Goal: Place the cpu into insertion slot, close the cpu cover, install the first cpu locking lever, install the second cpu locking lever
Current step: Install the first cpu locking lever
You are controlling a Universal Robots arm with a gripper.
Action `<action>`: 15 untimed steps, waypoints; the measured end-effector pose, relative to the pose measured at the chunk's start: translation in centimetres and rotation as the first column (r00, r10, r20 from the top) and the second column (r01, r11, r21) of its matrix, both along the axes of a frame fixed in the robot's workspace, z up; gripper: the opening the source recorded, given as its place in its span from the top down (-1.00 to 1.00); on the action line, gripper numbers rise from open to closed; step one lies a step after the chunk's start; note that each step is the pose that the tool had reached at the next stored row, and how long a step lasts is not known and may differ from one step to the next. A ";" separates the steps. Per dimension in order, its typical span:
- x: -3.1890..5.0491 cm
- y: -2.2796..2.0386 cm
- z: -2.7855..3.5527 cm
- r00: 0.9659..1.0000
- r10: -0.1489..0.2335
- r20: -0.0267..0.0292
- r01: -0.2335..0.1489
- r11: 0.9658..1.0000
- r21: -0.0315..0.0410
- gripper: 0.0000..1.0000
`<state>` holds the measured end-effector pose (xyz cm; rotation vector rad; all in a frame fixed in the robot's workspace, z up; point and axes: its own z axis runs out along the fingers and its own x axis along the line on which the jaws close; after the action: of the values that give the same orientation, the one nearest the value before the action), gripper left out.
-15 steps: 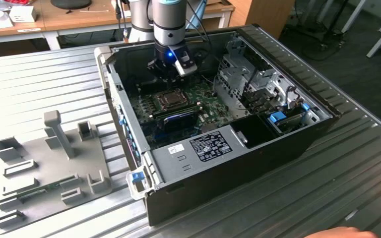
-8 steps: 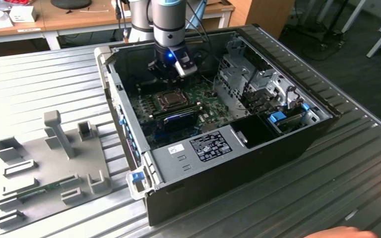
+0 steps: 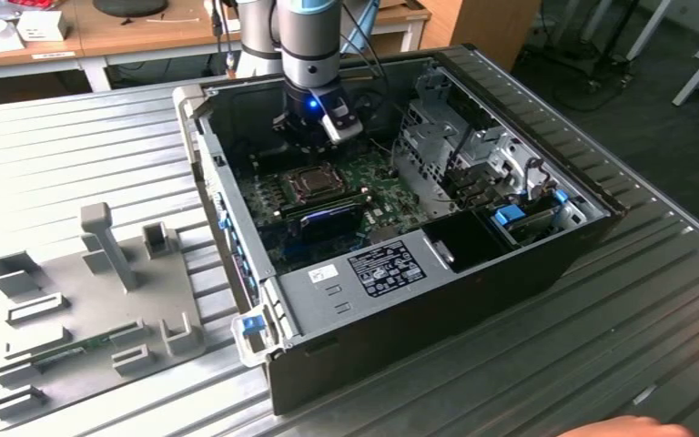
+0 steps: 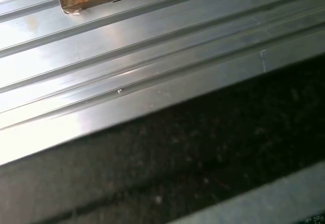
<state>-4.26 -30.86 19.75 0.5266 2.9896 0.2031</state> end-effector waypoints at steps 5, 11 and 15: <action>0.00 -0.04 0.03 1.000 0.000 0.000 0.000 1.000 0.000 0.79; 0.00 -0.03 0.53 1.000 0.000 0.000 0.000 1.000 0.000 0.79; -0.10 -0.03 0.56 1.000 0.000 0.000 0.000 1.000 0.000 0.79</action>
<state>-4.36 -30.89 20.31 0.5265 2.9896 0.2038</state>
